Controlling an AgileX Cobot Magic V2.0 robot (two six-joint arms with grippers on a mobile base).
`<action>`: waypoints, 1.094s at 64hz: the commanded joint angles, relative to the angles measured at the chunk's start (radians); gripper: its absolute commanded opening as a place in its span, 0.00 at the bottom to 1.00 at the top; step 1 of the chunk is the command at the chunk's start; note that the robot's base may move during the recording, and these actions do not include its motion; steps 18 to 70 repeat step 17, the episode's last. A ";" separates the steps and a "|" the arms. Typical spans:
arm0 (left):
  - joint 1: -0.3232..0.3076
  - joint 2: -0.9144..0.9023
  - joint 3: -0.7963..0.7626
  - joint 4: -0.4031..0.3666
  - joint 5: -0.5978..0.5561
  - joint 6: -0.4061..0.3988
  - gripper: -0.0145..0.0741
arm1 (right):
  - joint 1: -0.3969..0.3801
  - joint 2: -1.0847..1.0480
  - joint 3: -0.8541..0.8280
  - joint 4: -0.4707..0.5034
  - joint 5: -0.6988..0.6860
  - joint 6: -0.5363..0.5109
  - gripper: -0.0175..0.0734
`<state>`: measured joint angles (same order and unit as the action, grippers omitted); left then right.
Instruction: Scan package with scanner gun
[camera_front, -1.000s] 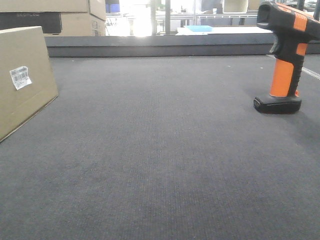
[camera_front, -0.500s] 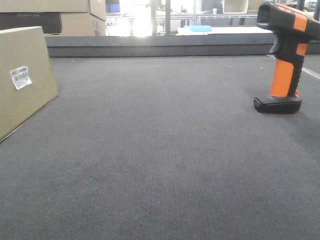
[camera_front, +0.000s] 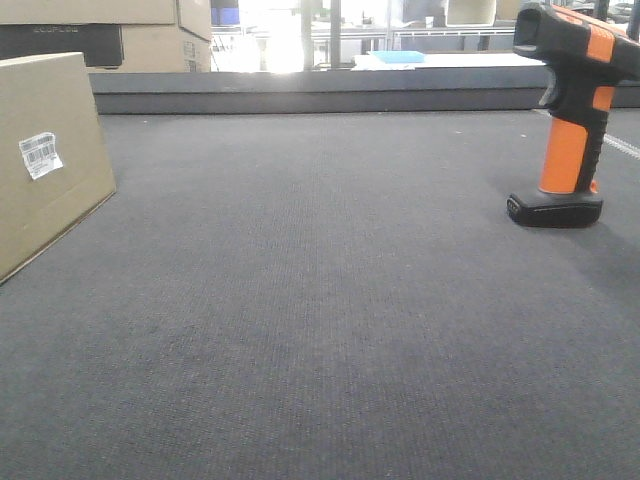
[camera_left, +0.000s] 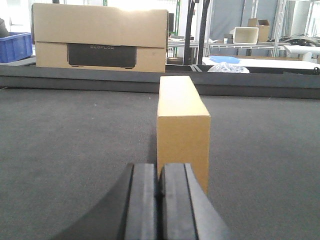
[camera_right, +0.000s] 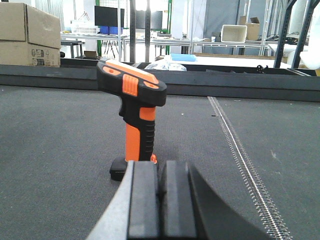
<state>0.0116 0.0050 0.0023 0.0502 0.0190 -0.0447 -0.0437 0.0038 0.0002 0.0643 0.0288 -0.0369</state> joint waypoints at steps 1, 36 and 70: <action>0.006 -0.005 -0.002 -0.002 -0.019 0.004 0.04 | -0.005 -0.004 0.000 0.003 -0.020 -0.004 0.01; 0.006 -0.005 -0.002 -0.002 -0.019 0.004 0.04 | -0.005 -0.004 0.000 0.003 -0.020 -0.004 0.01; 0.006 -0.005 -0.002 -0.002 -0.019 0.004 0.04 | -0.005 -0.004 0.000 0.003 -0.020 -0.004 0.01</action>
